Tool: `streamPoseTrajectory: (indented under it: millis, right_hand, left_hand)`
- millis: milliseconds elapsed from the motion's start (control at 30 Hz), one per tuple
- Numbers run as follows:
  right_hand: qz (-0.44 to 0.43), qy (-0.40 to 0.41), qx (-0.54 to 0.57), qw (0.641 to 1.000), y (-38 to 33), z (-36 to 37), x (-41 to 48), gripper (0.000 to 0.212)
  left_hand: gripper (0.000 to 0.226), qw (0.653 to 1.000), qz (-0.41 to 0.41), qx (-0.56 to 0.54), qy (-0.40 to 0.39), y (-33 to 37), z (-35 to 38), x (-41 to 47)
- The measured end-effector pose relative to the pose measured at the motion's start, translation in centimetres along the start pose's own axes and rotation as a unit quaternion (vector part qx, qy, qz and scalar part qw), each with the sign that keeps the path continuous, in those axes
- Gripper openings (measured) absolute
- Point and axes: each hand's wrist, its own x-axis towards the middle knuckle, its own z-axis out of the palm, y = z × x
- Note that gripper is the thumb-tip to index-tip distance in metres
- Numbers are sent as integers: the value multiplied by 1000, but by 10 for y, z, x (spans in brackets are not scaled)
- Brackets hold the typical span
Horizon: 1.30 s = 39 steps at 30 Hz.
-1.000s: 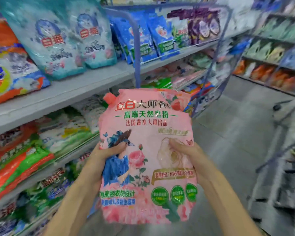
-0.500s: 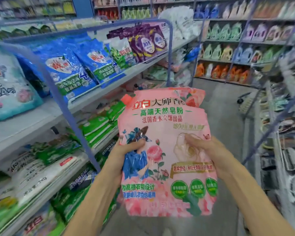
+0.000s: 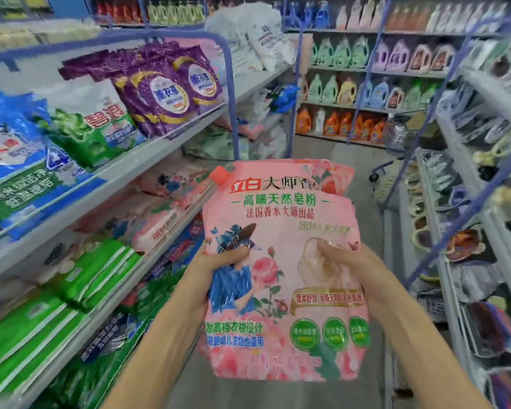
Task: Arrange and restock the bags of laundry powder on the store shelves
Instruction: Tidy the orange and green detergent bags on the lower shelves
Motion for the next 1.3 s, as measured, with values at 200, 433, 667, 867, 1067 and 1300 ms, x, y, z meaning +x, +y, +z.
streamPoseTrajectory:
  millis: [200,433,667,867,1067,1300]
  right_hand:
    - [14,-51,-3,999,-60,-45,125,47]
    - [62,-110,-38,991,-127,-59,264,49]
    - [130,-200,-76,968,-138,-31,380,50]
    - [173,-252,-92,948,-137,-6,458,54]
    - [142,-295,-215,920,-137,12,531,40]
    - [228,-335,-219,888,-115,25,625,41]
  left_hand:
    - [78,999,3,-19,44,7,48,123]
    - [54,989,23,-76,128,23,83,227]
    - [56,970,41,-125,204,39,65,288]
    - [56,948,45,-146,279,52,54,326]
    - [38,917,71,-164,356,60,54,373]
    - [70,865,99,-194,453,27,37,436]
